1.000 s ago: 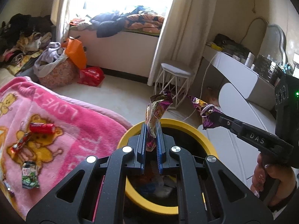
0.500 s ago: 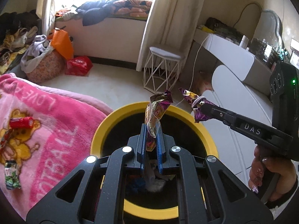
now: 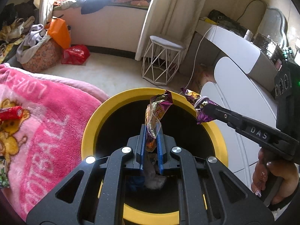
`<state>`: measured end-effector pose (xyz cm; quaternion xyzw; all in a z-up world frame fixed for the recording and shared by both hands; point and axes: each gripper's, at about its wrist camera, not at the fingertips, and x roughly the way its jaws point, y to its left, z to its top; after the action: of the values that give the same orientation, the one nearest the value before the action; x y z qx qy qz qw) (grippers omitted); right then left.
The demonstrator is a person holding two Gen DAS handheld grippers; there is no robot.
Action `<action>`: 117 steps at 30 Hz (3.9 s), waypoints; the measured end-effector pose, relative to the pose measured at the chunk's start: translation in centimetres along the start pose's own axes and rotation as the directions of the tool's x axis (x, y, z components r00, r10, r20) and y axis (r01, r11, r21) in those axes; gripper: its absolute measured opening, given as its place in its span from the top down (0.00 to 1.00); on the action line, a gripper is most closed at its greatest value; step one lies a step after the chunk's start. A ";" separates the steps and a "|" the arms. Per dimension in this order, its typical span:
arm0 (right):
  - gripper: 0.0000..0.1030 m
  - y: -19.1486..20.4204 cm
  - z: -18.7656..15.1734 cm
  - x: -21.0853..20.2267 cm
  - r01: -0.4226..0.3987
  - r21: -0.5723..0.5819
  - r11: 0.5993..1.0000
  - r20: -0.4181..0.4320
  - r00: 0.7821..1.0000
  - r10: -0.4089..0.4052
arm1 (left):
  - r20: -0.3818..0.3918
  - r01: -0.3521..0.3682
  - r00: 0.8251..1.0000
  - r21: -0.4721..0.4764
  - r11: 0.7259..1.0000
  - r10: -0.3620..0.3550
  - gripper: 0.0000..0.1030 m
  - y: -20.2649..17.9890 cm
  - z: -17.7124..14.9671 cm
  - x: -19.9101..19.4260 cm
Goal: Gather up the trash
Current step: 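Open both grippers to drop the wrappers into the bin, then move both open grippers back over the remaining wrappers on the blanket, then grasp the green snack packet with the right gripper while the left grasps the silver wrapper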
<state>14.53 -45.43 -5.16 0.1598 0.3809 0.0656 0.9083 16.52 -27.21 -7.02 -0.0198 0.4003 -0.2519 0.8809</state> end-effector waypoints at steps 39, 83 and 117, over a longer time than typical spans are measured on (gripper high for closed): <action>0.25 4.9 -1.5 -4.9 0.029 -0.057 0.998 0.164 0.986 -0.019 | 0.192 -0.120 0.972 -0.076 0.990 0.133 0.10 3.7 0.3 -9.3; 0.18 25.3 -3.5 2.0 -0.200 -0.390 0.899 0.050 0.970 0.238 | 0.298 -0.426 0.792 -0.356 0.832 0.533 0.10 18.6 -5.0 -22.2; 0.30 34.3 -10.6 16.3 -0.350 -0.431 0.832 -0.376 0.908 0.187 | -0.001 -0.434 0.837 -0.610 0.663 0.547 0.38 30.6 -14.8 -20.6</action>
<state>18.44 -6.72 -11.41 -0.0352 0.4663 0.3130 0.8267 7.66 11.47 -9.96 -0.2052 0.3660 0.1350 0.8976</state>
